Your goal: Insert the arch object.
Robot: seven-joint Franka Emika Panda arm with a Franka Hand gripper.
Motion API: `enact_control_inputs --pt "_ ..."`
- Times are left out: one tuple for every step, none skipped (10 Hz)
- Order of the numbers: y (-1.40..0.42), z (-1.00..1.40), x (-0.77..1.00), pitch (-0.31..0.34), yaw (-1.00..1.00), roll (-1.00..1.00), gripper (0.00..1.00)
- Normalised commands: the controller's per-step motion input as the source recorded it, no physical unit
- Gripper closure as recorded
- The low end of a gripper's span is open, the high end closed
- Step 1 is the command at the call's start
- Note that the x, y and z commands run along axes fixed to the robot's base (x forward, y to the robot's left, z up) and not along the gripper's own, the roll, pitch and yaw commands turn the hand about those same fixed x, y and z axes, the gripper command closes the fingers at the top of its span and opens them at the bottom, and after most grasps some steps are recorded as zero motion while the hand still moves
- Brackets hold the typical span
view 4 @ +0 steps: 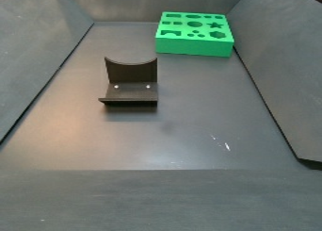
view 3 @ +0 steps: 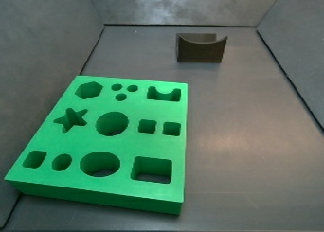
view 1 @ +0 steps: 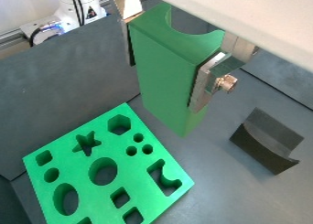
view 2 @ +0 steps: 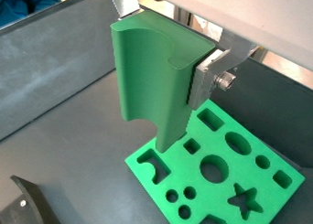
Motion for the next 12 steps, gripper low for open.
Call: enact_control_inputs --pt "0.00 -1.00 -0.10 0.086 0.00 -0.01 1.00" --pt "0.09 -0.75 0.00 0.213 0.00 -0.08 1.00" --pt "0.02 -0.61 0.00 0.274 0.00 -0.12 1.00" --pt "0.00 -0.55 0.06 0.276 0.00 -0.16 1.00" --pt "0.00 -0.59 0.19 0.149 0.00 -0.22 1.00" --pt "0.00 -0.63 0.24 0.103 0.00 -0.21 1.00" --pt "0.00 -0.66 0.29 0.084 0.00 -0.21 1.00" --pt "0.00 -0.67 0.27 0.029 -0.06 -0.22 1.00" --pt "0.00 -0.76 0.19 0.000 -0.12 -0.17 1.00" --pt "0.00 -0.79 0.16 -0.006 -0.15 -0.16 1.00" --pt "0.00 -0.70 0.03 -0.059 -0.34 -0.19 1.00" --pt "0.00 -0.37 0.00 -0.091 -0.32 -0.36 1.00"
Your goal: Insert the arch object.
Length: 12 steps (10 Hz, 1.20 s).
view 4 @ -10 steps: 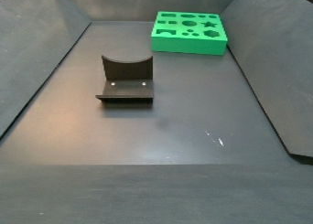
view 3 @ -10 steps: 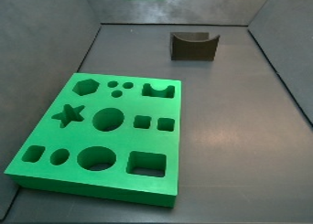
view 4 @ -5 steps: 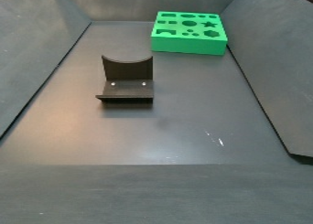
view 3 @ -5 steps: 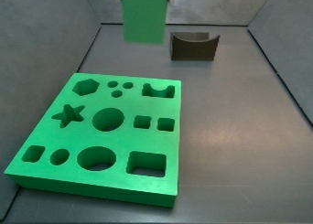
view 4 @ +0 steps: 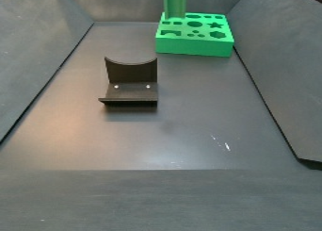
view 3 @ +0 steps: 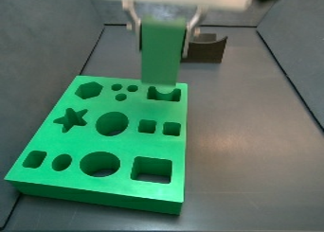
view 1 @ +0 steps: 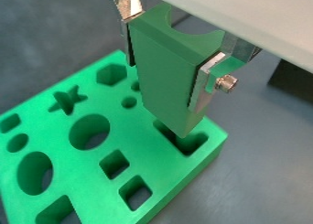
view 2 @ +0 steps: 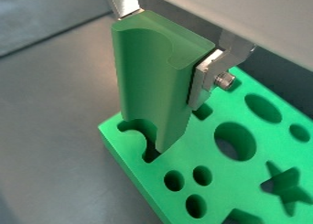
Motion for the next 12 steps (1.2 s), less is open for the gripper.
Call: enact_control_inputs --pt "0.00 -0.27 0.00 -0.060 -0.27 -0.42 1.00" --pt "0.04 -0.47 0.00 -0.009 -0.22 -0.28 1.00" --pt "0.05 -0.37 0.05 0.000 -0.14 -0.12 1.00" --pt "0.11 -0.41 0.06 0.000 -0.10 -0.16 1.00" --pt "0.14 -0.54 0.22 0.000 -0.13 -0.25 1.00" --pt "0.15 -0.60 0.31 0.000 -0.12 -0.24 1.00" --pt "0.21 -0.59 0.20 -0.026 -0.10 -0.26 1.00" --pt "0.20 -0.61 0.04 -0.114 -0.04 -0.26 1.00" --pt "0.20 -0.63 0.00 -0.127 0.00 -0.26 1.00" --pt "0.31 -0.80 0.00 -0.097 0.00 -0.18 1.00" --pt "0.59 -0.90 0.01 -0.056 0.01 0.00 1.00" --pt "0.73 -0.56 0.13 0.000 0.02 0.01 1.00"
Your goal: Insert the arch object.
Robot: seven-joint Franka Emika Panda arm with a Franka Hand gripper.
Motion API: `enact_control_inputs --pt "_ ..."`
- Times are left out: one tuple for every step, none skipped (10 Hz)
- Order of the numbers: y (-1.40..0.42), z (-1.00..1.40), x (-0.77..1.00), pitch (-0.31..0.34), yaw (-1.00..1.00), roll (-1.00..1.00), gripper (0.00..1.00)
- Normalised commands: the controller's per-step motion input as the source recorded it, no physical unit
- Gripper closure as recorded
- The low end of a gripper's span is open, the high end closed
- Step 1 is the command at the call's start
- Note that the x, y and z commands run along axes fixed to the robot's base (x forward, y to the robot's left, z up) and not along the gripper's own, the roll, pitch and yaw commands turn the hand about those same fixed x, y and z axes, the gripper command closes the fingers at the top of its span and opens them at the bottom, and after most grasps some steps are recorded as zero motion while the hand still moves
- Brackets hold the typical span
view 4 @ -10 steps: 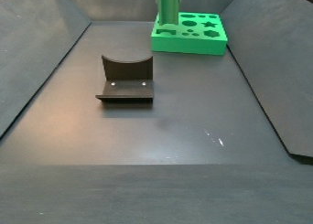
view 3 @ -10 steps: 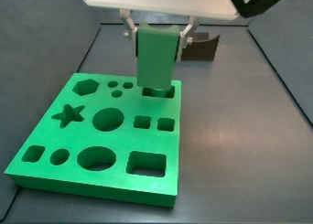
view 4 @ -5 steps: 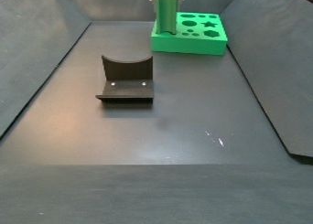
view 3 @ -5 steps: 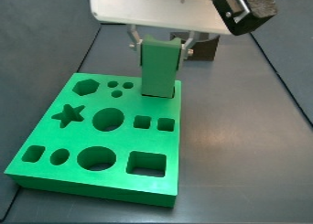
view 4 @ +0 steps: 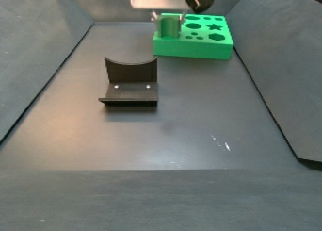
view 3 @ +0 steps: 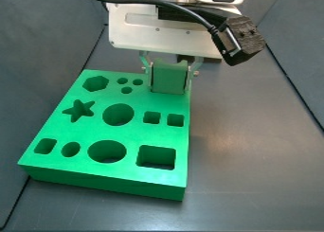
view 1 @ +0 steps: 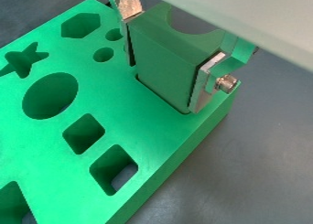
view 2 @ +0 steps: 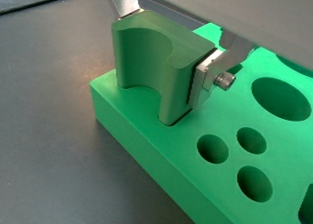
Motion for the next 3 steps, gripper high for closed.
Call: enact_control_inputs --pt "0.37 -0.35 0.30 0.039 0.26 0.00 1.00" --pt "0.00 0.00 0.00 -0.003 0.00 -0.01 1.00" --pt "0.00 0.00 0.00 0.000 0.00 0.00 1.00"
